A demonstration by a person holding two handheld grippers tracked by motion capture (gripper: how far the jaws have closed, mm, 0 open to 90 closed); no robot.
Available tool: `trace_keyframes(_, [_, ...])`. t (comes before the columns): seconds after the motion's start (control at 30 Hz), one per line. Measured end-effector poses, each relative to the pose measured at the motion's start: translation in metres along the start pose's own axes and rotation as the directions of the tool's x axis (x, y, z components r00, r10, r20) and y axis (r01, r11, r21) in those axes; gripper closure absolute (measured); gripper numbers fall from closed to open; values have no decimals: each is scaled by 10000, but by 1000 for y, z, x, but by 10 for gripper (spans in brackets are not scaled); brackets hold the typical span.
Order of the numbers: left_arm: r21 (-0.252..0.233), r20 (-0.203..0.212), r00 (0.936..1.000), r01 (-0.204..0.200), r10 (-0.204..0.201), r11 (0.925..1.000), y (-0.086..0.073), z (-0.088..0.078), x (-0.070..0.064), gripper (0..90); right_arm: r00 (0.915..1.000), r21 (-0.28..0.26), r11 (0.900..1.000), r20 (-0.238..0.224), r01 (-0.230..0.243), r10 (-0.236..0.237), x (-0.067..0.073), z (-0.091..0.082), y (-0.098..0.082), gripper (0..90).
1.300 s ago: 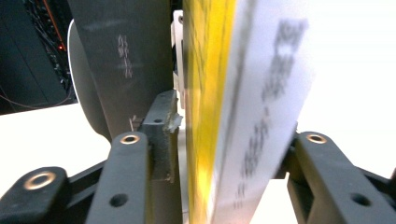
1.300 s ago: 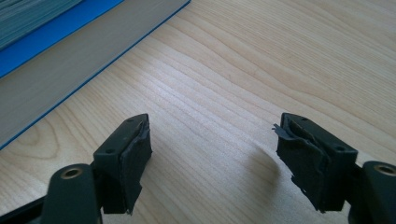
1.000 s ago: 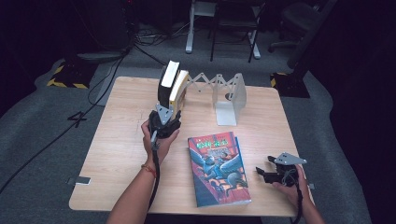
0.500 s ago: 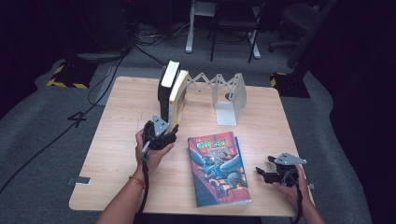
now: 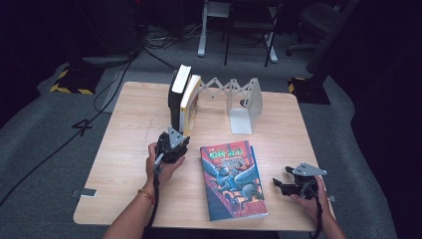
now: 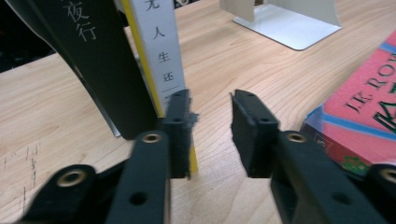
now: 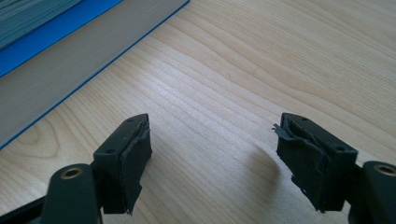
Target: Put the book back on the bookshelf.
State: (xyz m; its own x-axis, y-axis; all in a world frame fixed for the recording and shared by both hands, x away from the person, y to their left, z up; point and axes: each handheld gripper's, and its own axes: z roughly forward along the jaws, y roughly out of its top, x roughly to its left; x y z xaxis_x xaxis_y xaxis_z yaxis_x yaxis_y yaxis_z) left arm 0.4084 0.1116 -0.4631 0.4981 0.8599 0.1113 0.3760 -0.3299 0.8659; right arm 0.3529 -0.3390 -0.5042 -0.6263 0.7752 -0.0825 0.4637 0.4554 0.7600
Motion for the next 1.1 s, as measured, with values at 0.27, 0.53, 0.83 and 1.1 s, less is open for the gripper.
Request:
trace_keyframes(0.27, [81,-47,10000,-23,23,10000,-3,-3,-1,652,10000,-6,10000,-29,57,-57,0,0,0,266])
trace_keyframes(0.53, [158,-188,9996,234,-231,9996,-5,-1,3,672,9999,-18,9999,-11,119,-119,1,0,0,266])
trace_keyframes(0.83, [111,-465,9988,178,-172,9998,-2,9,7,689,10000,-16,10000,-61,72,-72,0,0,0,266])
trace_keyframes(1.1, [219,-424,9987,278,-269,9994,1,21,8,686,9999,-3,10000,-82,59,-59,0,0,0,265])
